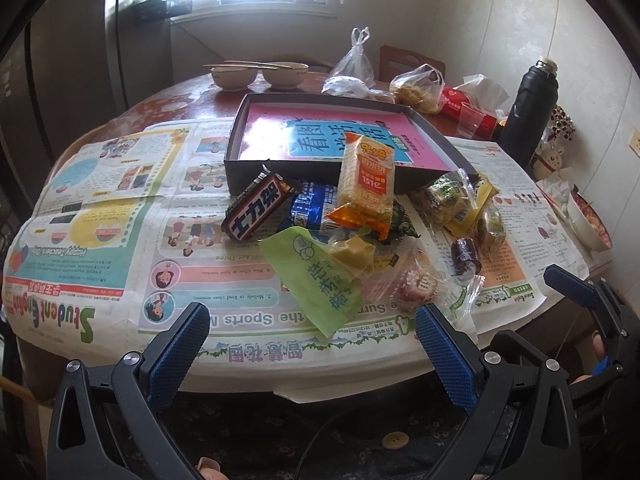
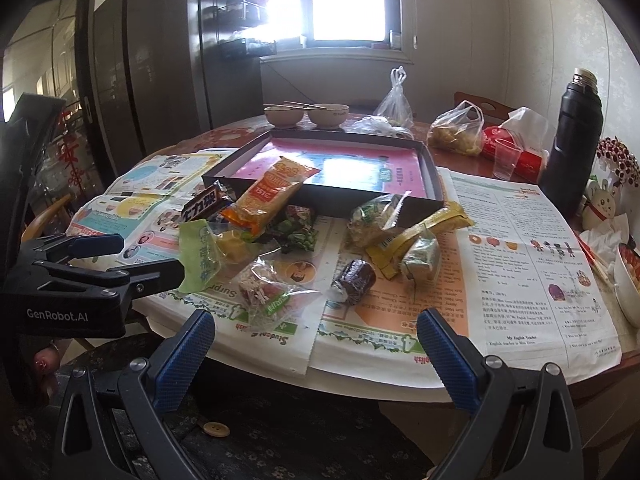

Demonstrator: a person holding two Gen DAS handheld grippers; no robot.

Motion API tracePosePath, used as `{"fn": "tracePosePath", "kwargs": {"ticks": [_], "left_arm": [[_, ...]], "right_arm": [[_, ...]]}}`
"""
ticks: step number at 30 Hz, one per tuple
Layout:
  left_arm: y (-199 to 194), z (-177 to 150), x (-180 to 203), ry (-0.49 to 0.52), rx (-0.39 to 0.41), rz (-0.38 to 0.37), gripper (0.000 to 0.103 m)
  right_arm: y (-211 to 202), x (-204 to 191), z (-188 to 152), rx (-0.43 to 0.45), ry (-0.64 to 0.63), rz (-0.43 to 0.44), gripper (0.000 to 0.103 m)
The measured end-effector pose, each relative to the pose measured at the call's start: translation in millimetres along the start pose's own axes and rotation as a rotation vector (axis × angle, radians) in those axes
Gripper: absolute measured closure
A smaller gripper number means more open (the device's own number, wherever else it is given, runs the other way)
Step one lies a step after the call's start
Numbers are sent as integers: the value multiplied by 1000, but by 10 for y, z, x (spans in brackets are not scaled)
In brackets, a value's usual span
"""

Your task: Organize snacks

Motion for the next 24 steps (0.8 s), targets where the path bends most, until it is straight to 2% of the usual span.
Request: {"fn": "tracePosePath", "kwargs": {"ticks": [15,24], "left_arm": [[116,142,-369,-62,-4,60,1],[297,324,-582,-49,3,112,1]], "right_arm": [[295,-235,117,-36,-116,63,1],[517,-358,162,-75,-188,84,11]]}}
Point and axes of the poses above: each gripper's, at about its wrist camera, not at the fingertips, and y roughly the way its jaws point, x to its right, z to its top, the point moved 2 cm from there along y, roughly the way its jaws point, and after that the axes turned 1 degree about y, right-handed, at the moved point
